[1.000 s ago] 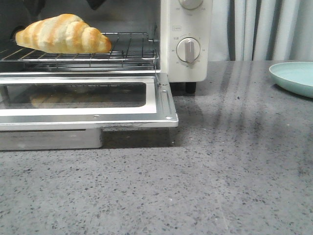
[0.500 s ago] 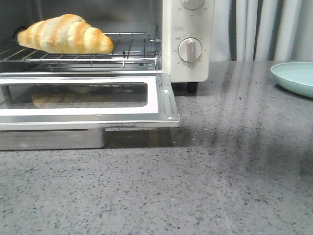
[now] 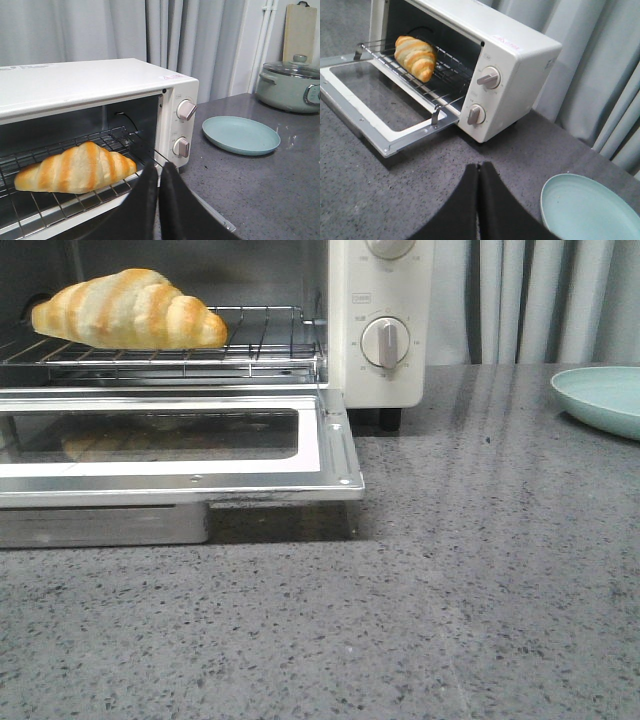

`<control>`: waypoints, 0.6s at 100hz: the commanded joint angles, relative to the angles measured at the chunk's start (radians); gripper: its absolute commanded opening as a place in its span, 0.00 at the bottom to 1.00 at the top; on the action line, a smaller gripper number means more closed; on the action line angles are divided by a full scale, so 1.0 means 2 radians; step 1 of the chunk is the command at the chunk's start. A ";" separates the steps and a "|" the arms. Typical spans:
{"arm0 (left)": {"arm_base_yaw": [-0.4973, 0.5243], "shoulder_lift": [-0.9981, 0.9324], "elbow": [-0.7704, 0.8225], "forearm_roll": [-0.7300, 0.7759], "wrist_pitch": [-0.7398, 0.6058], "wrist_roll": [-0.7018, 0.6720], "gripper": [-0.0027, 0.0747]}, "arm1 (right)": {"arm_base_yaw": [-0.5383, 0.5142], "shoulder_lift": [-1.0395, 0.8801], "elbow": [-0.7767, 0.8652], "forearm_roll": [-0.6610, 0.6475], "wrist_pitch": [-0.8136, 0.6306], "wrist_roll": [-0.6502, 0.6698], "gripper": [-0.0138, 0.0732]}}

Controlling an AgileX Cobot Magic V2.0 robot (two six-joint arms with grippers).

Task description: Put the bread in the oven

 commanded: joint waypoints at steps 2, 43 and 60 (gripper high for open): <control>0.002 0.005 -0.014 -0.011 -0.035 -0.005 0.01 | -0.003 -0.006 0.002 -0.040 -0.084 0.007 0.08; 0.002 0.005 -0.014 -0.011 -0.032 -0.005 0.01 | -0.003 -0.005 0.006 -0.056 -0.094 0.007 0.08; 0.002 0.005 -0.014 -0.011 -0.032 -0.005 0.01 | -0.003 -0.005 0.006 -0.056 -0.094 0.007 0.08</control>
